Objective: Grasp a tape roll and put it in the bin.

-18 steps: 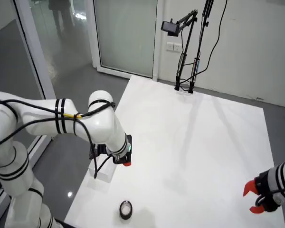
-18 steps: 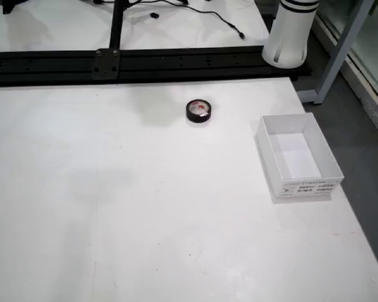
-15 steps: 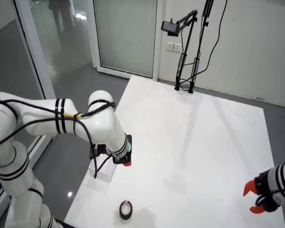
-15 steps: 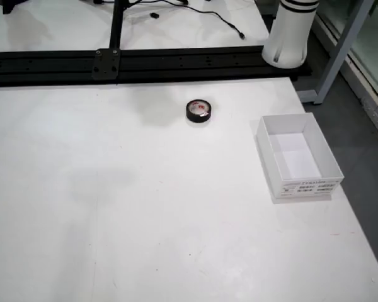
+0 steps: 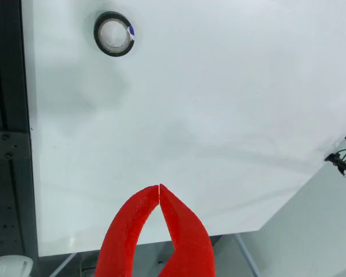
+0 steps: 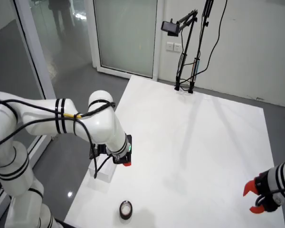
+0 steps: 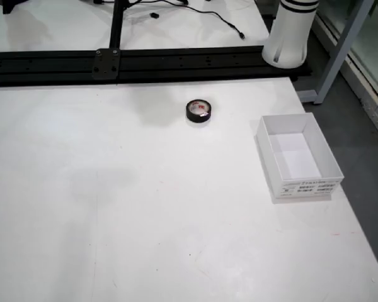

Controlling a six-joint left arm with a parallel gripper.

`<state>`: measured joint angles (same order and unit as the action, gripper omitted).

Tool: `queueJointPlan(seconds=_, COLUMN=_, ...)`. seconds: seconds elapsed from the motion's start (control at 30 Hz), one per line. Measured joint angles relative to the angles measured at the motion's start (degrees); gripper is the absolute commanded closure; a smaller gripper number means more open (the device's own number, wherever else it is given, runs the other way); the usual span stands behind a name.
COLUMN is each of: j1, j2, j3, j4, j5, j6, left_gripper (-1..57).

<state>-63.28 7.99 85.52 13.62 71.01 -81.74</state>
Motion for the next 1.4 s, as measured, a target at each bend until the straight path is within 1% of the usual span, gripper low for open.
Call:
queueJointPlan(seconds=0.6, j1=0.1, j2=0.0, j3=0.0, j4=0.2, j5=0.0, j6=0.0, left_gripper=56.2)
queueJointPlan(seconds=0.87, j1=0.9, j2=0.3, j3=0.0, j4=0.6, j5=0.1, j6=0.0, left_gripper=49.0)
queueJointPlan(seconds=1.07, j1=1.3, j2=1.4, j3=0.0, j4=0.7, j5=0.1, j6=-0.2, left_gripper=45.9)
queueJointPlan(seconds=1.17, j1=1.4, j2=2.4, j3=0.0, j4=0.6, j5=0.2, j6=-0.8, left_gripper=44.6)
queueJointPlan(seconds=1.4, j1=1.6, j2=5.6, j3=0.0, j4=0.3, j5=0.4, j6=-3.1, left_gripper=44.2)
